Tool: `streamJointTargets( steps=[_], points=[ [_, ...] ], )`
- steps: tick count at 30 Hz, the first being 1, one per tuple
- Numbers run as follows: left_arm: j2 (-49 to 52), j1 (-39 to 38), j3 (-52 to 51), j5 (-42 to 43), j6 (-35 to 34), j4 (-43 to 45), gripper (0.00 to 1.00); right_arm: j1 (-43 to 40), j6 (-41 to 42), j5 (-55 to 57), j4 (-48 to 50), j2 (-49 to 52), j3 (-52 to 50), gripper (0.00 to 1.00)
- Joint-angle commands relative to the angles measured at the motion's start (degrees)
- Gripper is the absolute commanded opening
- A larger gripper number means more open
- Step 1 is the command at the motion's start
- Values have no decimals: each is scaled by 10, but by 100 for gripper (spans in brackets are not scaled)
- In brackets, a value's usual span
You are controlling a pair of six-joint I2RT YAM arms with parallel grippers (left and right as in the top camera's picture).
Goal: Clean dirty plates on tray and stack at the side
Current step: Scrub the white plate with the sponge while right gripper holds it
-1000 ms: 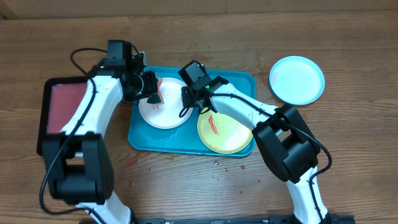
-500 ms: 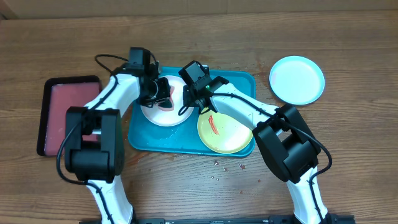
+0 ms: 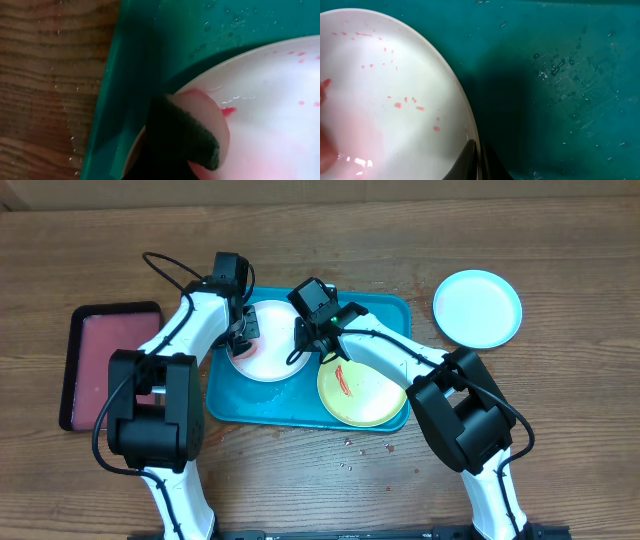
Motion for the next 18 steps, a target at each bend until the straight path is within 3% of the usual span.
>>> streamJointTargets(
  steps=[1,4,7,10,18],
  points=[
    [20,11,38,-85,-4,-23,4,-5,2,24,-12,-10,-5,4],
    [20,10,68,3,-4,-29,4,-5,2,24,-12,-10,-5,4],
    [20,10,72,161,-4,-1,4,-5,2,24,-10,-10,-5,4],
    [29,7,69,257,-14,28,4,-5,2,24,-7,-10,-5,4],
    [64,-11,66,220,-19,31,4,-5,2,24,-7,-10,-5,4]
  ],
)
